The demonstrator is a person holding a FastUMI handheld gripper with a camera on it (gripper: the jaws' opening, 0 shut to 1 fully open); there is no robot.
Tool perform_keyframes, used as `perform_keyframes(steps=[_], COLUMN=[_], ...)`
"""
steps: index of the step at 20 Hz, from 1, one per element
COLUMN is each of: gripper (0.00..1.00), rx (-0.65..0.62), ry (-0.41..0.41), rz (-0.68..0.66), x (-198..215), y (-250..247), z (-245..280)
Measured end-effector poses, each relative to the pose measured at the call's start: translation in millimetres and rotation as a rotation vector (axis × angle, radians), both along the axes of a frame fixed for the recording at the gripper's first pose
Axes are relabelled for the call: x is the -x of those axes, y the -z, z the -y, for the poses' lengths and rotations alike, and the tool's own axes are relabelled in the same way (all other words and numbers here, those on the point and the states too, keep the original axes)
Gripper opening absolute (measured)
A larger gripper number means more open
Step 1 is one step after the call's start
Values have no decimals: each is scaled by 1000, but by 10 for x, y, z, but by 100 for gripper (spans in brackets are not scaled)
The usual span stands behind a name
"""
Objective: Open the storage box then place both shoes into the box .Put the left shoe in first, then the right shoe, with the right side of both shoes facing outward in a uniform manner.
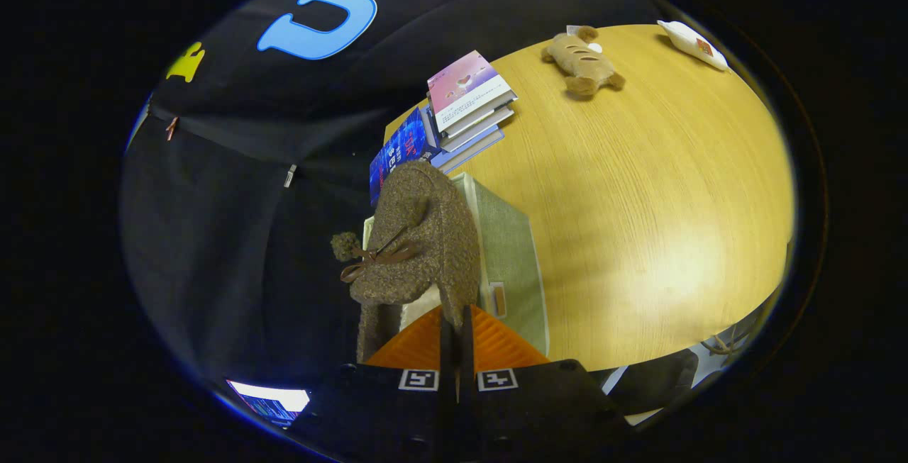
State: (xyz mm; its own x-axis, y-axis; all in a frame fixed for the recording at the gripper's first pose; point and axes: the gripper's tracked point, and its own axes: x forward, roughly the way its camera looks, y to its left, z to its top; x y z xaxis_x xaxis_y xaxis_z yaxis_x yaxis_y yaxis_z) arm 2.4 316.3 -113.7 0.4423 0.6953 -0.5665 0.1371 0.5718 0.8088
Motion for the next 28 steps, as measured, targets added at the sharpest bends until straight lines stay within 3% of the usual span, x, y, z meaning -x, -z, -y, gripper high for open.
perform_keyframes(steps=[6,18,20,21,22,25,26,28], gripper=[5,6,16,14,21,56,81,95], rx=[16,80,31,21,26,27,33,50], ry=[20,-57,-52,-49,-49,-57,-58,-59], rz=[-6,-6,14,26,39,68,76,89], x=[-19,267,225,195,169,164,168,178], y=[-40,80,-46,-87,-104,-121,-116,-84], z=[-79,-288,-286,-248,-202,-118,-86,-30])
